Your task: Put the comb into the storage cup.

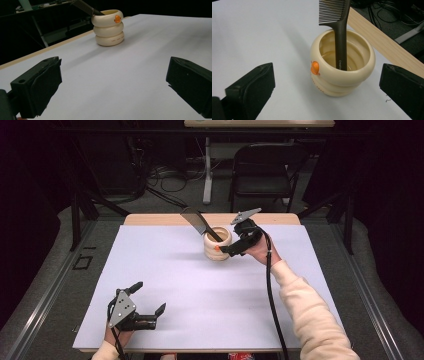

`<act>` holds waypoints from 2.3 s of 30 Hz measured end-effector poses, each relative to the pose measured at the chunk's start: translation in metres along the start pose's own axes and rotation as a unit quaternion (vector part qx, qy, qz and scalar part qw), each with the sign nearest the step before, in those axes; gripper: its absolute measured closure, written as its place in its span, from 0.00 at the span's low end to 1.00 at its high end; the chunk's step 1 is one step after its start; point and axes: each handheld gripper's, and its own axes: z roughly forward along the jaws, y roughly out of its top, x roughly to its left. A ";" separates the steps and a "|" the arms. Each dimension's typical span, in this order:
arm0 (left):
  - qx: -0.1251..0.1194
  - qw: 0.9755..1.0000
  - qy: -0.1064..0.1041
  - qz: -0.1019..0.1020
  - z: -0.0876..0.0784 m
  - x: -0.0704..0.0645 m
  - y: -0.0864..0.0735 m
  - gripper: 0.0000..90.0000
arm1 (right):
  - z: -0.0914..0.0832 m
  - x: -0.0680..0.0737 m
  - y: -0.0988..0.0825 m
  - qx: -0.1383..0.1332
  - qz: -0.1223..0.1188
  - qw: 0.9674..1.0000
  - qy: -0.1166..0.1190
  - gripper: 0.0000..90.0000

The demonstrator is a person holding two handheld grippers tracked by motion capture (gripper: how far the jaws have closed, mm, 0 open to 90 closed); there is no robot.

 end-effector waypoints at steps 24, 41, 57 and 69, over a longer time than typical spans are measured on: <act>0.002 1.000 -0.001 0.000 0.001 0.000 0.000 0.00 | -0.042 0.018 -0.049 0.005 0.016 1.000 0.012 0.00; 0.006 1.000 -0.002 0.002 0.003 -0.001 0.000 0.00 | -0.053 0.032 -0.083 0.006 0.029 0.999 0.016 0.00; 0.007 1.000 -0.001 0.004 0.002 -0.001 0.000 0.00 | -0.077 0.045 -0.104 -0.016 0.032 0.999 0.002 0.00; 0.008 1.000 -0.002 0.002 0.003 -0.001 -0.001 0.00 | -0.085 0.055 -0.129 -0.020 0.043 0.999 -0.001 0.00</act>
